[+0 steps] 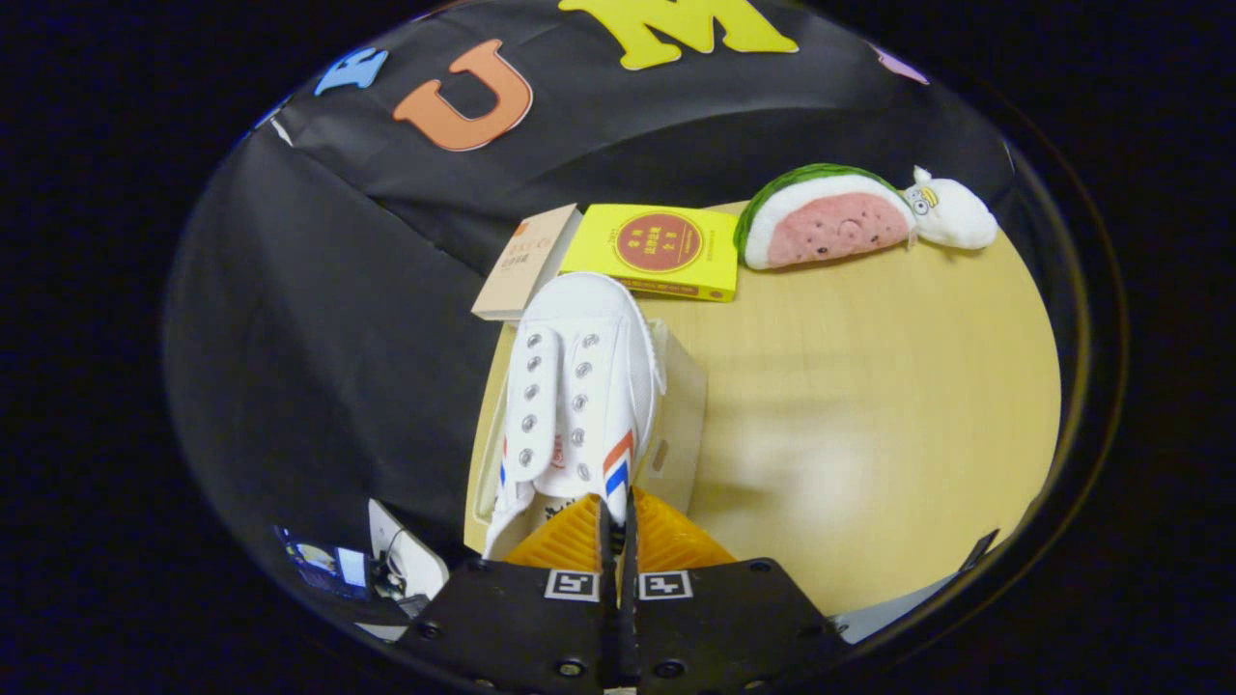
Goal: Open the storage box then place both shoes into the box .Put the left shoe in first, then the right shoe, with the right side of both shoes facing outward in a uniform manner.
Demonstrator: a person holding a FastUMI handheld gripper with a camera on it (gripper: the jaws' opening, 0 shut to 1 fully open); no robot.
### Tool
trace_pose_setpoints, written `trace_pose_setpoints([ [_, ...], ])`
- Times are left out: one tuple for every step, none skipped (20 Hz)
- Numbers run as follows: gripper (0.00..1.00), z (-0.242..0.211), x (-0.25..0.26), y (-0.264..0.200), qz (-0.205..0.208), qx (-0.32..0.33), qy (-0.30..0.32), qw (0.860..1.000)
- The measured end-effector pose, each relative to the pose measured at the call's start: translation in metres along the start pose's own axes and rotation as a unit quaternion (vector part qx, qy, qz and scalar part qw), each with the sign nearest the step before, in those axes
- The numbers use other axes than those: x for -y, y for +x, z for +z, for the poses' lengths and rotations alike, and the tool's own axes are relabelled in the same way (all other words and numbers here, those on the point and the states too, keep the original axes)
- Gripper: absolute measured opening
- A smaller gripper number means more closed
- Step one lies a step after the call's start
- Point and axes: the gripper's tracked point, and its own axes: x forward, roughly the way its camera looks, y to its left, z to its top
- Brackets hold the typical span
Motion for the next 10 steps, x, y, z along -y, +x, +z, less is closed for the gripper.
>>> trace_pose_setpoints([
  [0.0, -0.002, -0.007, 0.01, -0.015, 0.006, 0.002, 1.0],
  [0.0, -0.005, -0.013, 0.02, -0.031, 0.009, 0.003, 0.999],
  [0.0, -0.01, -0.019, 0.029, -0.047, 0.016, 0.005, 0.999],
  [0.0, -0.012, -0.021, 0.036, -0.061, 0.022, 0.008, 0.998],
  [0.0, -0.017, -0.024, 0.044, -0.076, 0.026, 0.011, 0.997],
  [0.0, -0.02, -0.023, 0.052, -0.094, 0.031, 0.016, 0.995],
  [0.0, -0.024, -0.02, 0.058, -0.115, 0.031, 0.017, 0.993],
  [0.0, -0.027, -0.016, 0.062, -0.135, 0.035, 0.025, 0.99],
  [0.0, -0.027, -0.015, 0.065, -0.146, 0.039, 0.031, 0.988],
  [0.0, -0.026, -0.014, 0.067, -0.155, 0.043, 0.035, 0.986],
])
